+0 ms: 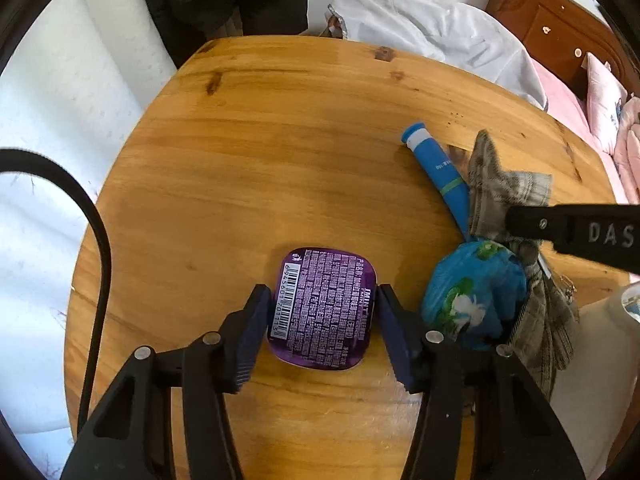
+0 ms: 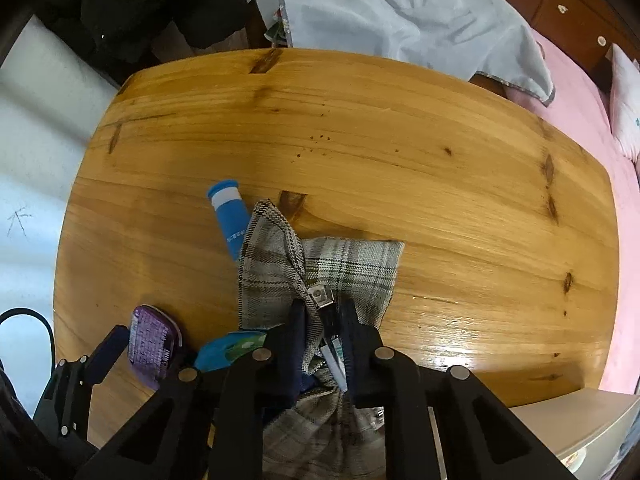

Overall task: Organize objects
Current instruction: 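Grasp the purple tin with the left tool while the right tool grasps the plaid bow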

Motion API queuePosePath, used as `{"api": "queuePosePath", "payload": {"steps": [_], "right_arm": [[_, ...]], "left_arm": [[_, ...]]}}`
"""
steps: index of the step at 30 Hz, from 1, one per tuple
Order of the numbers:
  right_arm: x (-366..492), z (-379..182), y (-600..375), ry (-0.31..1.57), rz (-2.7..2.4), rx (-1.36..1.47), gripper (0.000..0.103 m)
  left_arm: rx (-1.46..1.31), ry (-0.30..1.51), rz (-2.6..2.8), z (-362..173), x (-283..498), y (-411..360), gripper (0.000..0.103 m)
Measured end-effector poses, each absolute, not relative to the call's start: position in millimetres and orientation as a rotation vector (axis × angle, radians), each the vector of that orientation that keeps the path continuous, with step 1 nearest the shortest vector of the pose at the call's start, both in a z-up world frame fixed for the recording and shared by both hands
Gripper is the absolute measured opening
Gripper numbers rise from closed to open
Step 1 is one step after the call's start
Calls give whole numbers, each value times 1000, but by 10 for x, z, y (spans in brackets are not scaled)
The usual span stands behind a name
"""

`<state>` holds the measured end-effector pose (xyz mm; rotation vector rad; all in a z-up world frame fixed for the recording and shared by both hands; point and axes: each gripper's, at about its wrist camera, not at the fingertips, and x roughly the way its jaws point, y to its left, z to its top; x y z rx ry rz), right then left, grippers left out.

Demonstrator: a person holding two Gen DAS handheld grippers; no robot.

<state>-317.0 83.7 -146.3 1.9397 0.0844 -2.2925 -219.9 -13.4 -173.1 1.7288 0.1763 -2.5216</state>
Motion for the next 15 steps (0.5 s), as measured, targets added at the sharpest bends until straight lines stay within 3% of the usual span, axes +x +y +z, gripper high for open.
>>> {"api": "queuePosePath", "payload": {"steps": [7,15], "right_arm": [[-3098,-1290,919,24,-2373,1840,16],[-2811,-793,1080,-119,-2436,1654,15]], "left_arm": [[1715,336,-2520,-1687,-2042,-348,55],[1533,351,-2631,-1119,-1631,-415,55]]}}
